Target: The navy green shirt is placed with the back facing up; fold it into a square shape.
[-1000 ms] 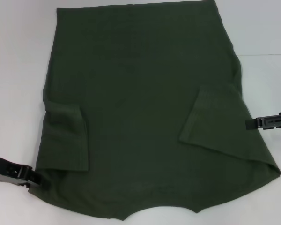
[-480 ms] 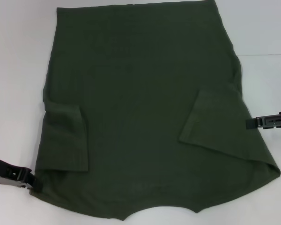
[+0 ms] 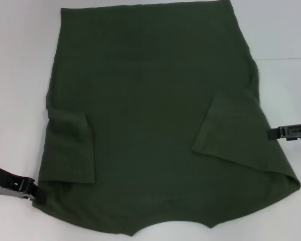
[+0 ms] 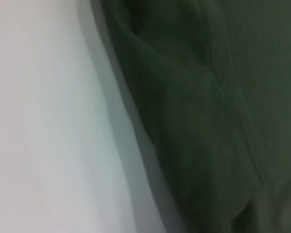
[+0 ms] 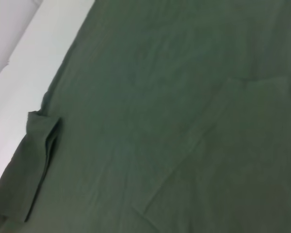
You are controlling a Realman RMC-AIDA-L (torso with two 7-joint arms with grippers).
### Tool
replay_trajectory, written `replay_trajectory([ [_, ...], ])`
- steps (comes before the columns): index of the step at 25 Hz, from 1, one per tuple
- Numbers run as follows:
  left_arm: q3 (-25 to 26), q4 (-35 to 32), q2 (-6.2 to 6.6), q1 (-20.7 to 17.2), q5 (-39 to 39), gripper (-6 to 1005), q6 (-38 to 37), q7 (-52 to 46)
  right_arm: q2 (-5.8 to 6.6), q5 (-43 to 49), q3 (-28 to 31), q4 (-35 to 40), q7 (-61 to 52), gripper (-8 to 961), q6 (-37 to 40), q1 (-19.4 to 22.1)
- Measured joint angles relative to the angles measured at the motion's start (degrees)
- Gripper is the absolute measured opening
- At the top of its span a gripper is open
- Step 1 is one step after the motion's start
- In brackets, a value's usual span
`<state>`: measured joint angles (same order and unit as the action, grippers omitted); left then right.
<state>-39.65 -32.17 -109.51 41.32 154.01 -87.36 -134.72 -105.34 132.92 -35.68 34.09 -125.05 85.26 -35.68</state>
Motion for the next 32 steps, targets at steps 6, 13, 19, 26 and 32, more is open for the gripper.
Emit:
replay_trajectory([
  [6,-0.16,0.00,0.02,0.63,0.22,20,-0.52,0.09,1.20,3.21,-0.09,-0.09,-5.11,955,1.10,0.26],
  [13,-0.30,0.00,0.07,0.79,0.24,20,-0.55,0.43,2.33,6.29,-0.02,-0.01,-9.46,955,3.10,0.37],
  [19,-0.92,0.00,-0.15,1.17,0.29,20,-0.58,0.48,2.08,7.63,-0.39,-2.29,-9.41,955,1.77,0.44],
  [26,-0.91,0.00,-0.17,1.54,0.32,19,-0.87,0.49,1.76,7.73,-0.51,-5.01,-8.22,956,0.21,0.49],
  [32,-0.87,0.00,-0.12,1.94,0.39,19,-1.13,0.46,1.70,7.91,-0.53,-5.32,-7.91,956,-0.01,0.88],
])
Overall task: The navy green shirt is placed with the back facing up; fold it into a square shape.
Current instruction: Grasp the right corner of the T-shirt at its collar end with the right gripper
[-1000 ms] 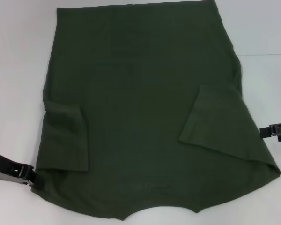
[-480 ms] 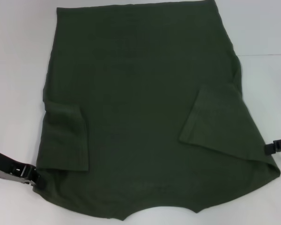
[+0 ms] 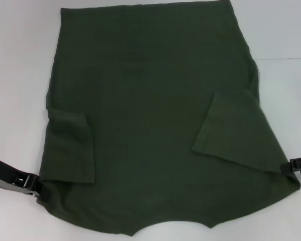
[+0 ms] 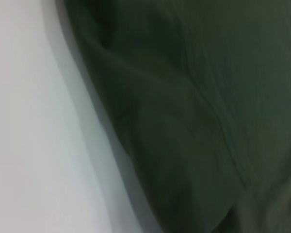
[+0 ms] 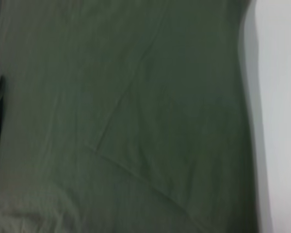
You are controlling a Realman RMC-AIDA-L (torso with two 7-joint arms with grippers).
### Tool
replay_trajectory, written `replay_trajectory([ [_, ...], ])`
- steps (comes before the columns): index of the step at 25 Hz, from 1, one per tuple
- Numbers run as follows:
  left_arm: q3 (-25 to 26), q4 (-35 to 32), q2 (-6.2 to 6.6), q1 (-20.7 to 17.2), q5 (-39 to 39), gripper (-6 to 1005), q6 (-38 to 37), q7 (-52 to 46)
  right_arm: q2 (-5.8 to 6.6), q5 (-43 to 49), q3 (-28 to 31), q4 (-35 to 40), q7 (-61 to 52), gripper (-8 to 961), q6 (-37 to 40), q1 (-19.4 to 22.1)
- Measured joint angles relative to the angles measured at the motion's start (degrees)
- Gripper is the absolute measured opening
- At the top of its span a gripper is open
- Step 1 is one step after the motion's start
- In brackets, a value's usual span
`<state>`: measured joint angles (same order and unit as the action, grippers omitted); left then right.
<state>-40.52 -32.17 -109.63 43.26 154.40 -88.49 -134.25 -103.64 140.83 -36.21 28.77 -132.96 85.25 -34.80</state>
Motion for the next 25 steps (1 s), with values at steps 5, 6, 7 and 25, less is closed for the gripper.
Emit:
replay_trajectory([
  [5,0.01,0.00,-0.08,0.18,0.03,19,-0.02,-0.02,-0.50,0.35,-0.01,-0.70,0.69,956,-0.46,0.14],
  [6,0.01,0.00,-0.10,0.22,0.03,20,-0.02,-0.02,-0.66,0.46,-0.04,-0.77,0.78,956,-0.70,0.13],
  [7,0.01,0.00,-0.10,0.23,0.03,20,-0.02,-0.03,-0.80,0.55,-0.05,-0.81,0.91,956,-1.01,0.13],
  [25,0.00,0.00,-0.15,0.51,0.03,19,-0.08,-0.20,-1.28,0.53,0.16,-1.32,1.37,956,-1.72,0.00],
])
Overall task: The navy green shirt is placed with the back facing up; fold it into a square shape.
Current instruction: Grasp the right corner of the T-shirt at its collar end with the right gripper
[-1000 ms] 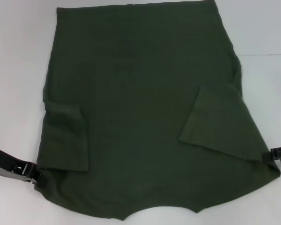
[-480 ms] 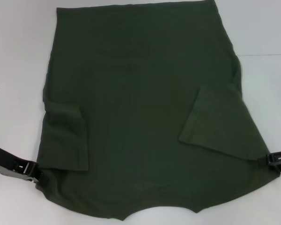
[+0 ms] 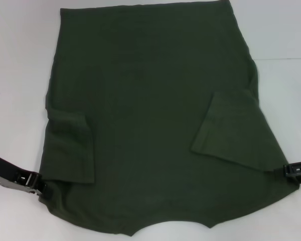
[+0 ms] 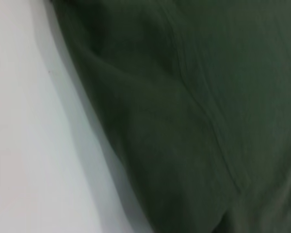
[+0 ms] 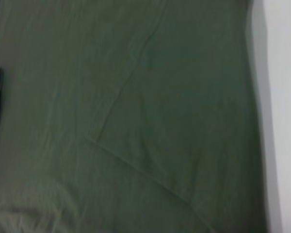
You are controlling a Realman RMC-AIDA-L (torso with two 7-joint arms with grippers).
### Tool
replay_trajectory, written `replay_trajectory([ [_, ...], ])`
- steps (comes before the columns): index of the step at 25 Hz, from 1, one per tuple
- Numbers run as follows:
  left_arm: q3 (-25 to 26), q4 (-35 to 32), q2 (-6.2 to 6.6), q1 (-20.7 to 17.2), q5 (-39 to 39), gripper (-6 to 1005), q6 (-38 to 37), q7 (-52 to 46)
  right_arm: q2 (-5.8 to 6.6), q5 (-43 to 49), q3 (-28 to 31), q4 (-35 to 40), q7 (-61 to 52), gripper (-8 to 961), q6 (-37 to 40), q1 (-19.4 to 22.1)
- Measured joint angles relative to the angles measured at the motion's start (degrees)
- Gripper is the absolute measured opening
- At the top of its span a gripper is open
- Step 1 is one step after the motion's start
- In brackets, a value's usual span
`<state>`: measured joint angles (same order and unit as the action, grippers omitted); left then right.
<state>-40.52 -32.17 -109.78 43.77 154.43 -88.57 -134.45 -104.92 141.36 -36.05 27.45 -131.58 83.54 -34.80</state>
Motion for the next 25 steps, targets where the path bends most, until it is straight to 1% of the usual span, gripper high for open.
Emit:
replay_trajectory([
  [16,0.00,0.00,0.14,0.40,0.00,20,-0.02,0.20,-0.17,-0.16,0.40,-0.27,-0.47,956,0.44,-0.51],
  [25,0.00,0.00,0.18,0.52,0.00,20,-0.05,0.23,0.30,-0.30,1.92,-0.16,-0.03,956,1.57,-0.68],
])
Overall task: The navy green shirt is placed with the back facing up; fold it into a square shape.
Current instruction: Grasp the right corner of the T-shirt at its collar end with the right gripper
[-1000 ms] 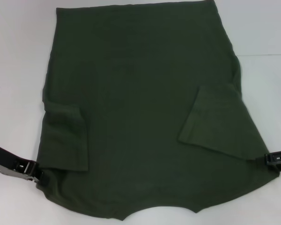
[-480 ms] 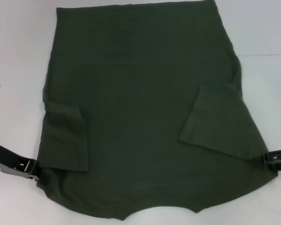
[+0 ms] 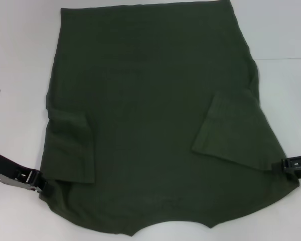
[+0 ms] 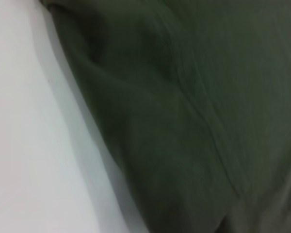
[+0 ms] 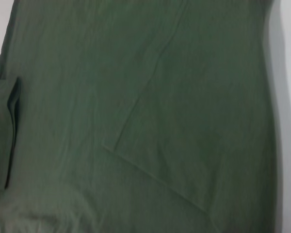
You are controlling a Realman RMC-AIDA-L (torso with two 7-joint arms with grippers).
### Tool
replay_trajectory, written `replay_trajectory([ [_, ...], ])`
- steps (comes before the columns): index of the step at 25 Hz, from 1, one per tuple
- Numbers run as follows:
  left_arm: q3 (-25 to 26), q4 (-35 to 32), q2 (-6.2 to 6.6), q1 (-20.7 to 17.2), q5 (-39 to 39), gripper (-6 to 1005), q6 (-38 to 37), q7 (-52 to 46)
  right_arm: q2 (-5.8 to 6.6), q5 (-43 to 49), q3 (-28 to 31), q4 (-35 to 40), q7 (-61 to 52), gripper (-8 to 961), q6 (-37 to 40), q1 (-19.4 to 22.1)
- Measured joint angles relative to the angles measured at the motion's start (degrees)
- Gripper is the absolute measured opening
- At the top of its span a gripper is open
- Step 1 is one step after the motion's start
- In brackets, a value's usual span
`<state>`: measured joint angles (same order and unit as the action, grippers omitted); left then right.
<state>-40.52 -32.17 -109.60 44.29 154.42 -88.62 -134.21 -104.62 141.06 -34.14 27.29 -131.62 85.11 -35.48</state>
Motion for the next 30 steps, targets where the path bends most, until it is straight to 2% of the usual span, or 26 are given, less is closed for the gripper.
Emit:
replay_trajectory([
  [10,0.00,0.00,-0.03,0.21,0.00,20,-0.06,0.01,0.25,0.95,-0.56,0.32,-0.63,956,0.03,-0.03],
  [16,0.00,0.00,-0.13,0.31,0.00,20,-0.06,-0.02,0.88,2.32,-0.66,0.09,-1.06,956,-0.29,-0.03],
  [30,0.00,0.00,-0.18,0.57,0.00,20,0.07,-0.24,0.40,2.45,-0.47,0.04,-0.69,955,-0.24,0.04],
])
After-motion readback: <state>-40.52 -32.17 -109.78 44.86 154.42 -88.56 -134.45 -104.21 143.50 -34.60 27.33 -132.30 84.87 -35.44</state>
